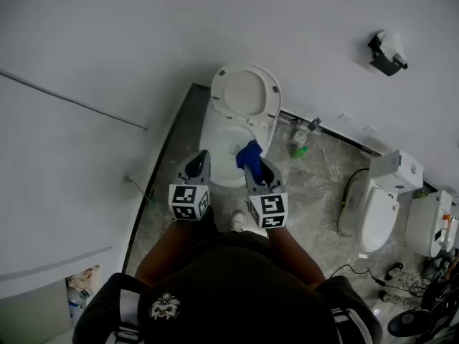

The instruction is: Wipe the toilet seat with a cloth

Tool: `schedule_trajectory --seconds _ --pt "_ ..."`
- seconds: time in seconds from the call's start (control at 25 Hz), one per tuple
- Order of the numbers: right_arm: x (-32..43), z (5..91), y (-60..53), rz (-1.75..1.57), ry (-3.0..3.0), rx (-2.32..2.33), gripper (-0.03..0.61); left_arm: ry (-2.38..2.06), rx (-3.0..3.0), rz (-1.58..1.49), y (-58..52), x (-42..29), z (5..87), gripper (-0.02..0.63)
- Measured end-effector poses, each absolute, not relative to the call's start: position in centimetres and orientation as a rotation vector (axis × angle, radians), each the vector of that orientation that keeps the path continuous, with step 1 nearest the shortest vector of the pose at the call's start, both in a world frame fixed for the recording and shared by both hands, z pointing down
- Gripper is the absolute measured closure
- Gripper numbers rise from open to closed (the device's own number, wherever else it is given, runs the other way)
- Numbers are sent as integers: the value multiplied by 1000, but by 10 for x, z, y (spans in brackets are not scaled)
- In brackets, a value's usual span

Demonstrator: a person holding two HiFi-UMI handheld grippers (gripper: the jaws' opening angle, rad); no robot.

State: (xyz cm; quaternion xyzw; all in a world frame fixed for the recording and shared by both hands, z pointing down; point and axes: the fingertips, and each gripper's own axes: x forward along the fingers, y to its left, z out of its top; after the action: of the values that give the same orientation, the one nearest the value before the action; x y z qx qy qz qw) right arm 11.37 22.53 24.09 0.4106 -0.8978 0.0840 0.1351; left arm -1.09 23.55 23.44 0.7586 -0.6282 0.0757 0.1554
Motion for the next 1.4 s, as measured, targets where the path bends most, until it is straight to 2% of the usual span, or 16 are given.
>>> schedule_trajectory --seconds 0.76,1.4 --pt "-6 311 37 467 -2341 1252 472 -1479 2341 402 27 -112 291 604" --pt "-48 417 -86 782 -2155 1034 472 -1375 2288 523 -99 -124 379 604"
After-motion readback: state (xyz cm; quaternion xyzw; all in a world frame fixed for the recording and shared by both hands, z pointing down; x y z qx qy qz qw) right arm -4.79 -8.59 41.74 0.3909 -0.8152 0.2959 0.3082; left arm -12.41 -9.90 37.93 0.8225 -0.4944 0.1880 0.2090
